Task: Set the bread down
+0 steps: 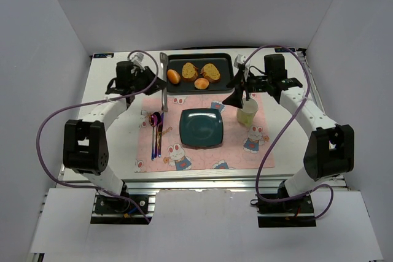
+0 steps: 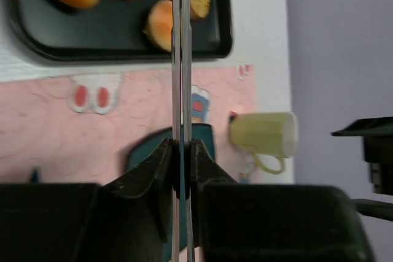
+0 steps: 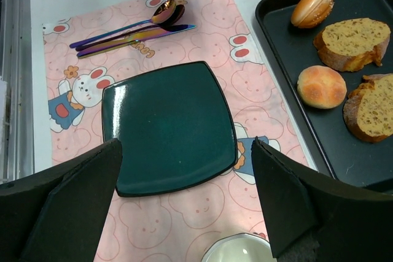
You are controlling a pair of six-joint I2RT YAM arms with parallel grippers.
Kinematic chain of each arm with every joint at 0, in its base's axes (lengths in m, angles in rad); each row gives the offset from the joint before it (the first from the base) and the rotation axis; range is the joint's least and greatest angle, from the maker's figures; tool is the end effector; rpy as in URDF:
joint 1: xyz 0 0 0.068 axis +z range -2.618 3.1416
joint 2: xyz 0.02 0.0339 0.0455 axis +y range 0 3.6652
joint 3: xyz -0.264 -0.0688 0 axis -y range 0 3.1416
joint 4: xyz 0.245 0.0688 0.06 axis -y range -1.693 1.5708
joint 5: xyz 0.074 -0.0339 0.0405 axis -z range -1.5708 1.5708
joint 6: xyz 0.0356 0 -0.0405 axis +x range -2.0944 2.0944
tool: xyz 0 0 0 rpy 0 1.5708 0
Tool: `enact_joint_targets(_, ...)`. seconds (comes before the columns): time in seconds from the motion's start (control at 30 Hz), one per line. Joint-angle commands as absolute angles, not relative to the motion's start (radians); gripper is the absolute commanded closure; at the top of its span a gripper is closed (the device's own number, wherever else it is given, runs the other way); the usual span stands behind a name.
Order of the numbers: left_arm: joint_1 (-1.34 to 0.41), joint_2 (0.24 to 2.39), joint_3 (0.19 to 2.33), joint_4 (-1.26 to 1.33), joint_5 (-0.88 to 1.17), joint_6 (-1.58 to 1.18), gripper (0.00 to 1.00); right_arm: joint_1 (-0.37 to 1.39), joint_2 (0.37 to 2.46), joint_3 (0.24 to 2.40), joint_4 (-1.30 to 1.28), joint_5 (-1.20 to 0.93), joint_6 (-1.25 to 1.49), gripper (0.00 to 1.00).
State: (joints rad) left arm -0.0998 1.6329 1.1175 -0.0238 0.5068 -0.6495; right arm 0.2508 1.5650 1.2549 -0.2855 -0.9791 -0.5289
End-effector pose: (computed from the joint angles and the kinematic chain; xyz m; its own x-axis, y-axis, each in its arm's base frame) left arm 0.3658 -0.0540 0.2545 -0.7102 -0.4603 -0.5327 0.0904 0.6907 -0.7175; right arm 0.3296 0.1149 0.3072 -0.0635 -0.3068 -0.9497 -0.9684 0.2490 -0.0157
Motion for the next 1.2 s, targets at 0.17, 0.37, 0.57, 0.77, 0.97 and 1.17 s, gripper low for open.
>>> enact_joint_targets(0.17,-0.146,1.704,1.193,0.037,0.552,-0.948,0.67,0.219,1.549,1.259,-0.232,-1.023,-0.506,0.11)
enact_joint_targets(0.37,-0.153,1.735,1.285,-0.206,0.483,-0.812,0.61,0.215,1.545,1.243,-0.212,-1.031,-0.491,0.11)
enact_joint_targets(0.57,-0.166,1.784,1.437,-0.440,0.368,-0.638,0.53,0.213,1.551,1.239,-0.210,-1.038,-0.486,0.11)
enact_joint_targets(0.77,-0.176,1.813,1.485,-0.472,0.333,-0.618,0.47,0.213,1.554,1.239,-0.212,-1.040,-0.485,0.10)
enact_joint_targets(0.97,-0.186,1.859,1.557,-0.532,0.273,-0.609,0.46,0.212,1.551,1.232,-0.209,-1.039,-0.485,0.11)
enact_joint_targets(1.17,-0.190,1.876,1.620,-0.564,0.229,-0.611,0.45,0.209,1.545,1.223,-0.209,-1.039,-0.486,0.11)
